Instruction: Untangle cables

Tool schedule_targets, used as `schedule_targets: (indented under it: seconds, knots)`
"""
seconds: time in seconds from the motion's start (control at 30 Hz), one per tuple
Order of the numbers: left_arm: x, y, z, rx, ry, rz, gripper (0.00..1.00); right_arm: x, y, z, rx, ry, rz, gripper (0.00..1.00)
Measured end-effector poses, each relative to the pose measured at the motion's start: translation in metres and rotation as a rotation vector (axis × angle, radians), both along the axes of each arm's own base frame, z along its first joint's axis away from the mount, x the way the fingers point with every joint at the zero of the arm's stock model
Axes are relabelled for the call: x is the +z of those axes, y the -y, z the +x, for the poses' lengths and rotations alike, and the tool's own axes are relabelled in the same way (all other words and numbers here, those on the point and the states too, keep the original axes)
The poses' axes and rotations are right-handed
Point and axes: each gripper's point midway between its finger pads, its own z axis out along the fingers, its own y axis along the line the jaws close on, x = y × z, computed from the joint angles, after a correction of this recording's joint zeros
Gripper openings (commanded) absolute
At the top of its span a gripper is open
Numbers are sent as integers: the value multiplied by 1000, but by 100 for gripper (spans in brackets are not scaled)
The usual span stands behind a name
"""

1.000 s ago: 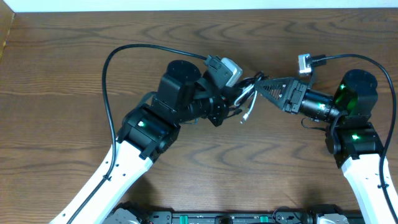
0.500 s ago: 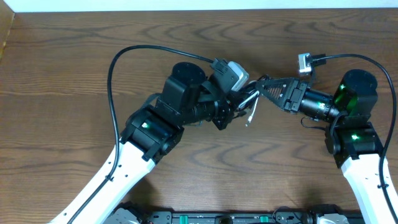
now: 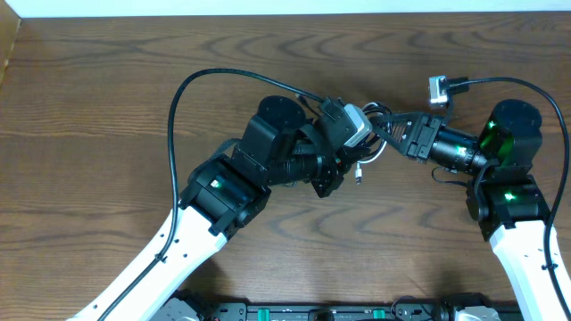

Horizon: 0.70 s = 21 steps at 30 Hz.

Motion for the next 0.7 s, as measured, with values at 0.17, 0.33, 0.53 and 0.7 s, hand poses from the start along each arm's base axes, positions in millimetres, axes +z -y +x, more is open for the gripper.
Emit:
schedule_targets:
  seconds: [0.17, 0.33, 0.53, 0.7]
  knots:
    - [-2, -2, 5, 28, 8, 13, 8, 0, 1, 1, -8, 0, -2, 9]
    - [-3, -6, 11, 64, 14, 25, 8, -1, 1, 2, -14, 6, -7, 7]
    - [-2, -17, 24, 126, -15, 11, 8, -1, 1, 2, -14, 14, -11, 8]
    - [-1, -24, 33, 164, -27, -2, 8, -1, 1, 1, -7, 19, -13, 8]
